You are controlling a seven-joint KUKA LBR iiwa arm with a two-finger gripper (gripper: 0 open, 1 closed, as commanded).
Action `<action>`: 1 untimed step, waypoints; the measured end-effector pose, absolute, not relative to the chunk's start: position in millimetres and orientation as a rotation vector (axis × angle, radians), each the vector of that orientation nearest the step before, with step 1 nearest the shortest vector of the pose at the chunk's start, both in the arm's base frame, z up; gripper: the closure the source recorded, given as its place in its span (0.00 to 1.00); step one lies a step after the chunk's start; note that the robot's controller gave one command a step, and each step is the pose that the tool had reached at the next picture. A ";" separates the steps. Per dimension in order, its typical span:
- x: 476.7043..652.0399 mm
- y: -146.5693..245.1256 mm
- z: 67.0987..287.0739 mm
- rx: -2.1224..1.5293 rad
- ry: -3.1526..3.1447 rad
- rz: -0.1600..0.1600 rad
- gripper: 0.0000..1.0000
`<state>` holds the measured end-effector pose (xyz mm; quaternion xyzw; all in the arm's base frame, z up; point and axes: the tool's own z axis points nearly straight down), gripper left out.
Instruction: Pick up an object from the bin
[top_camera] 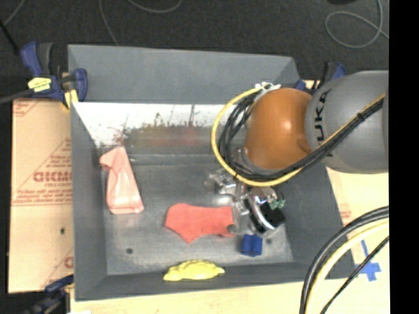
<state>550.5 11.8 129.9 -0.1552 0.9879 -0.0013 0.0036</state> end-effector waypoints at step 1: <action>559.0 23.5 112.8 -0.525 3.089 -0.009 0.00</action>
Offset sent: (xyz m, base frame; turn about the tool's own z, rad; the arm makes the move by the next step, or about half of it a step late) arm -0.0003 0.0373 -0.0599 -0.0379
